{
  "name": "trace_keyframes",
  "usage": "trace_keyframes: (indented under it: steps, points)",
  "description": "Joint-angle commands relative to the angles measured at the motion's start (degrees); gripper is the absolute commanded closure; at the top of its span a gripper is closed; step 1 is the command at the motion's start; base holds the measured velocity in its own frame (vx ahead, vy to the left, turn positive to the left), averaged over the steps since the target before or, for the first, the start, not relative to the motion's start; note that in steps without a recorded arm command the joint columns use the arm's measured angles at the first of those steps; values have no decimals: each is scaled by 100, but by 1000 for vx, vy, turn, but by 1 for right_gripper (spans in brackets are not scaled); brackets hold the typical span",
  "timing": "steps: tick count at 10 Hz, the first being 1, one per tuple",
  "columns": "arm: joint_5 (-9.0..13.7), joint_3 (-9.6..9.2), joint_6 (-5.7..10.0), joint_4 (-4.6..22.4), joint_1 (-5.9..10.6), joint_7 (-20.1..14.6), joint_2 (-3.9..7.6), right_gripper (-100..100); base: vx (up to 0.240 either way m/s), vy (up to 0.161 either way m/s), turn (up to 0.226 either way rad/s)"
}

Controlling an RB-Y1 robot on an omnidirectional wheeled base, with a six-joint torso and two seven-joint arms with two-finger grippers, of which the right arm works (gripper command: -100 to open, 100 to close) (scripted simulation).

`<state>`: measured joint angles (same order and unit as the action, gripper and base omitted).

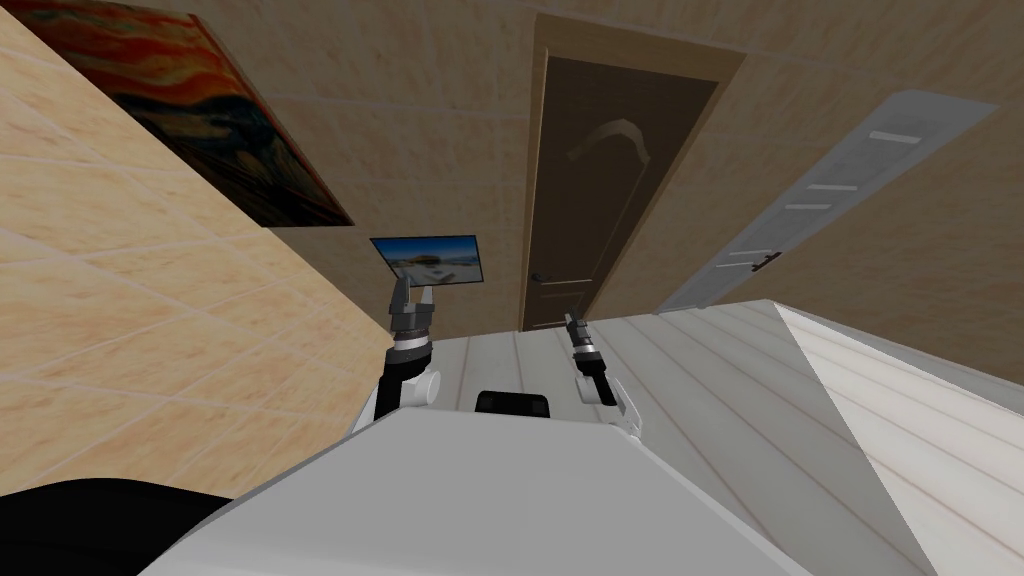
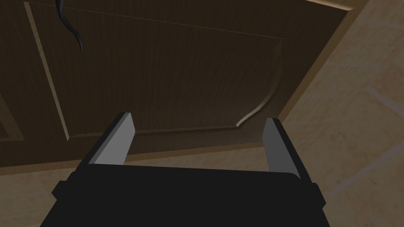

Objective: Pull the door open

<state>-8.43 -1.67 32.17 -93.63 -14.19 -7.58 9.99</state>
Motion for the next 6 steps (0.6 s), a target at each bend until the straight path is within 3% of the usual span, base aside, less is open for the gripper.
trace_keyframes:
  steps: [1, 6]
  points:
    - [-20, 11, 77, 242, 62, -85, 48, -100, 97, 15, 20]
    - [-78, 52, 243, 1012, 355, -324, 197, -100, 101, 12, 20]
